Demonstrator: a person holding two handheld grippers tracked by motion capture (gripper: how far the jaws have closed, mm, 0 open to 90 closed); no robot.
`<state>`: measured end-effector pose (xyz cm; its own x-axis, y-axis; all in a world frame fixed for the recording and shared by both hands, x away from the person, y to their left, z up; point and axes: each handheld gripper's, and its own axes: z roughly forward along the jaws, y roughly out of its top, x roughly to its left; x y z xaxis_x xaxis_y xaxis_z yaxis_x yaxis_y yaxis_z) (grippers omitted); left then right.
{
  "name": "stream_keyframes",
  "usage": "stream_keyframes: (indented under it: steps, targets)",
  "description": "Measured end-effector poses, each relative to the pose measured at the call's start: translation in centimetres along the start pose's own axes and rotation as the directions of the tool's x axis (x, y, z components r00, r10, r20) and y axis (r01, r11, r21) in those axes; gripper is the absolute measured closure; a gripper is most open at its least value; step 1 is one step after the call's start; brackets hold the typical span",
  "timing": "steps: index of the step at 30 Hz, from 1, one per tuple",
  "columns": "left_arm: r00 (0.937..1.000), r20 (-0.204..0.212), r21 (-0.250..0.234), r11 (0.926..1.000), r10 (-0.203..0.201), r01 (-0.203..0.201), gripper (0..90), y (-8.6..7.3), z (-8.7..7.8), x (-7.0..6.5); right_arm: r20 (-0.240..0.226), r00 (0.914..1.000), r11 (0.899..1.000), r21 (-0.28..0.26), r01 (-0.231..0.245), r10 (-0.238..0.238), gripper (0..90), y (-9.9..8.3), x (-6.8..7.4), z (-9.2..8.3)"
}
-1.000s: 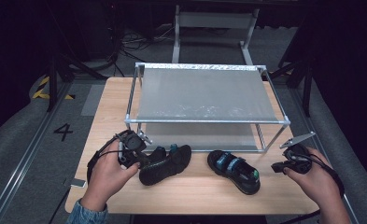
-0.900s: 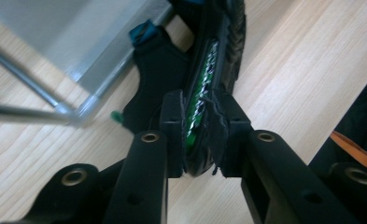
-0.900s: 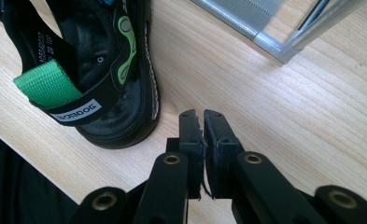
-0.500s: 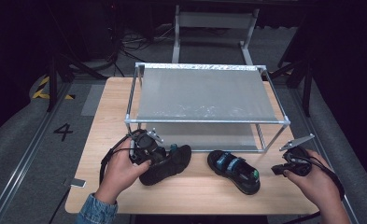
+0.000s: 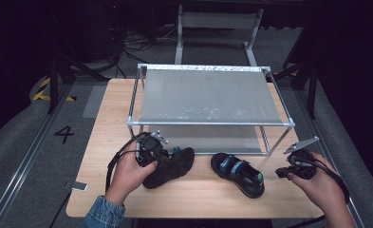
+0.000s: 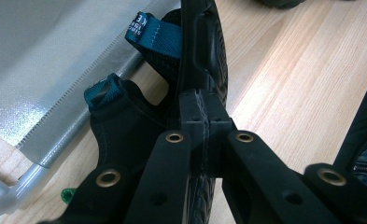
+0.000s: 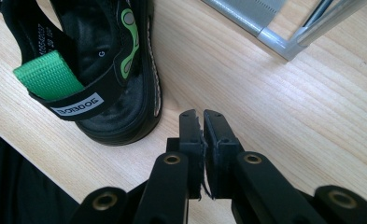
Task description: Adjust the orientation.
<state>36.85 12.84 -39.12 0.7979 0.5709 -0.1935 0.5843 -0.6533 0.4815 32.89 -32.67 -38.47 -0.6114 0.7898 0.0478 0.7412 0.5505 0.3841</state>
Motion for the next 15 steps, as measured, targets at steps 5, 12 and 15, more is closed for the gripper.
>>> stream_keyframes:
  steps: [5,12,15]
  targets:
    - [0.9997,0.013,0.006,0.9998,0.018,-0.018,89.7,0.0,0.0,-0.2,0.001,1.0,1.0,-0.007,0.003,-0.003,86.3,0.0,0.1,-0.2]
    - [0.9987,-0.006,0.021,0.9985,0.051,-0.051,89.7,0.1,-0.1,-0.9,0.0,1.0,1.0,-0.004,0.006,-0.006,85.7,0.0,0.2,-0.2]
    - [0.998,0.006,0.032,0.9974,0.064,-0.064,89.8,0.1,-0.2,-1.4,0.001,0.9999,1.0,-0.006,0.012,-0.012,85.5,0.1,0.3,-0.2]
